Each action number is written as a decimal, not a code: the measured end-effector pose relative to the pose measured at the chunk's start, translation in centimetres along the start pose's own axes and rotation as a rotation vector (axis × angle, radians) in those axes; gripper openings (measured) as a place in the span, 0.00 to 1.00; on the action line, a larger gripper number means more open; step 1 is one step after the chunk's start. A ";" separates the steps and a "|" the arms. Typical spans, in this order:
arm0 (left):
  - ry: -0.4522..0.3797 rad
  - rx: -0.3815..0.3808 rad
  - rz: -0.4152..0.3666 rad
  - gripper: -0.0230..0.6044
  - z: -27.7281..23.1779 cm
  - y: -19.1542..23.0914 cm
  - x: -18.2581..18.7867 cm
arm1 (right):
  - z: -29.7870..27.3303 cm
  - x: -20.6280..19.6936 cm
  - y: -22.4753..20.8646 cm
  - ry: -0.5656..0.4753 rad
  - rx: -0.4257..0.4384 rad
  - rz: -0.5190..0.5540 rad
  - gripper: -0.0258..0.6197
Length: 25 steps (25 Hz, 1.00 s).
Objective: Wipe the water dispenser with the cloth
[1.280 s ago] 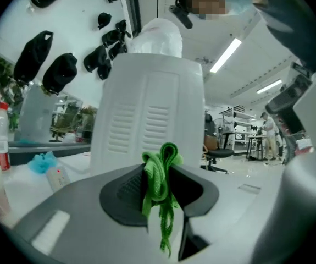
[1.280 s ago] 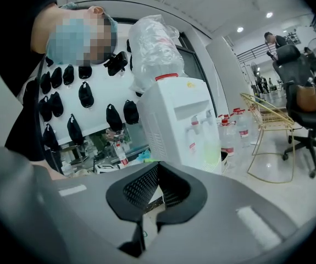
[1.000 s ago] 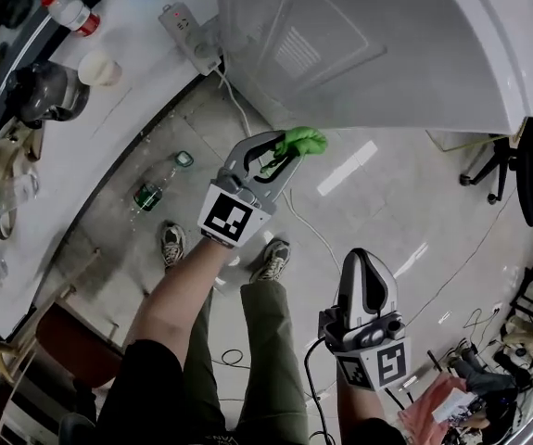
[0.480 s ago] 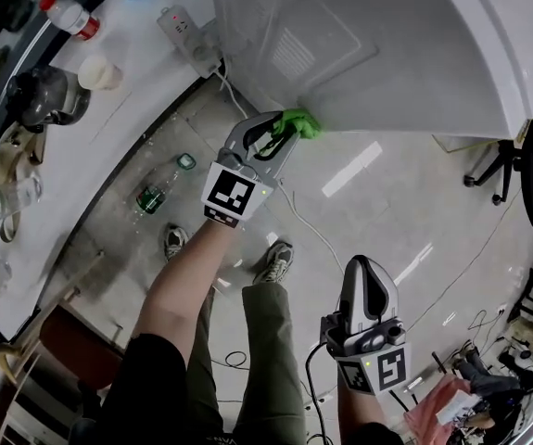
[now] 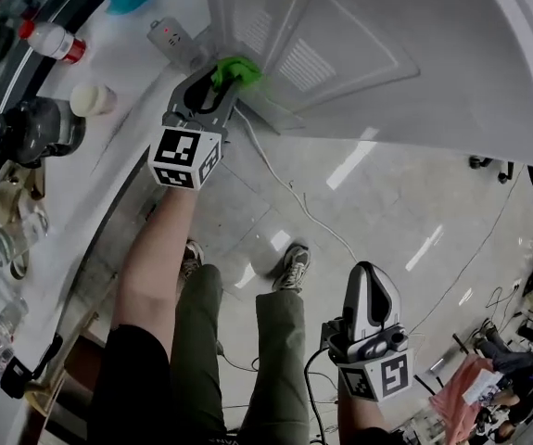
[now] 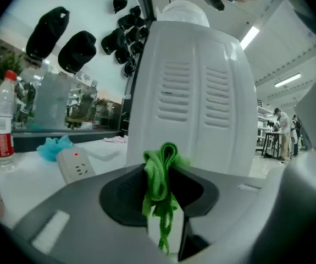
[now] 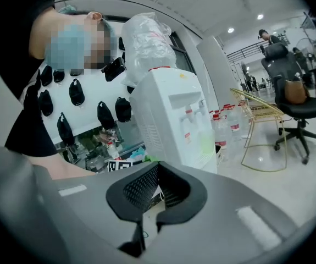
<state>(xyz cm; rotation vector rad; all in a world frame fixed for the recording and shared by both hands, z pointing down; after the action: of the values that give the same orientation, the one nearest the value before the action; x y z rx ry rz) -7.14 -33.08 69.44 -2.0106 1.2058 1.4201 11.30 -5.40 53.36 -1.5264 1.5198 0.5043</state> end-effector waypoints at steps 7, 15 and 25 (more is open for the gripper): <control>0.024 0.111 0.083 0.22 -0.2 6.2 0.1 | -1.2 0.0 2.3 -0.023 -0.038 -0.019 0.05; 0.020 0.020 0.070 0.22 1.6 4.9 0.7 | -1.4 1.0 5.3 -0.057 -0.067 -0.012 0.05; -0.048 -0.110 0.036 0.22 10.3 1.3 5.9 | -0.4 3.3 10.5 -0.117 -0.068 -0.031 0.05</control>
<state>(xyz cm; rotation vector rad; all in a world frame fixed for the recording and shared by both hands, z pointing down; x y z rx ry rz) -13.26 -28.79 60.17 -2.0243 1.1725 1.5745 1.80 -5.97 47.71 -1.5422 1.3999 0.6227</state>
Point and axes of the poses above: the fingertips, and each gripper's own axes: z backward along the fingers, y to its left, x out of its top, the point moved 2 cm from there along z, backward along the fingers, and after that the axes turned 12 degrees about y, right-handed, at the moved point
